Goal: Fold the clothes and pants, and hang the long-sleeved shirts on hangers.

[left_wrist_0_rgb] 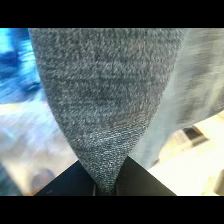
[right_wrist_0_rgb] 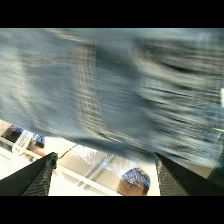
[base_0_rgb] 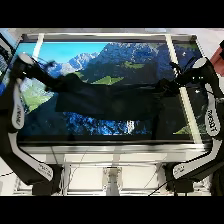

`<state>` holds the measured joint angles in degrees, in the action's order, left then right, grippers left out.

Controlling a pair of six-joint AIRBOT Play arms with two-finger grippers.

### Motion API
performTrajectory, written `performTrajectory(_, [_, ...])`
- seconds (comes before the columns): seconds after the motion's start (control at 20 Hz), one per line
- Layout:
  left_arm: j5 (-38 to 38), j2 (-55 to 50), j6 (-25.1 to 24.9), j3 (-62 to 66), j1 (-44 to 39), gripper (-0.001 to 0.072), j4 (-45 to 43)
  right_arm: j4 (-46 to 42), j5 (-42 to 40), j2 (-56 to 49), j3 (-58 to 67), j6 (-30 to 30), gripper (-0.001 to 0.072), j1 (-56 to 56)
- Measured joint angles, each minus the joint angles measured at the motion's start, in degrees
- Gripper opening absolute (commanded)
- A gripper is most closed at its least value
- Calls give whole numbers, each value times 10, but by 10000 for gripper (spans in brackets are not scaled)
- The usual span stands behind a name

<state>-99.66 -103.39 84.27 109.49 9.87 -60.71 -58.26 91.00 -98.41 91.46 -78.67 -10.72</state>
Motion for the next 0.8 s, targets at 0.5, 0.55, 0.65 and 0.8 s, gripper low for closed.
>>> performTrajectory(0.5, [-57,83,64,122,-92,21,-89,0,0,0,0,6,682,0])
performTrajectory(0.55, [-58,80,69,124,-116,22,-97,0,0,0,0,9,682,0])
performTrajectory(0.65, [-59,70,81,125,-165,22,-117,0,-3,0,0,14,682,0])
performTrajectory(0.8, [-55,47,105,127,-238,21,-126,0,-5,0,0,21,682,0])
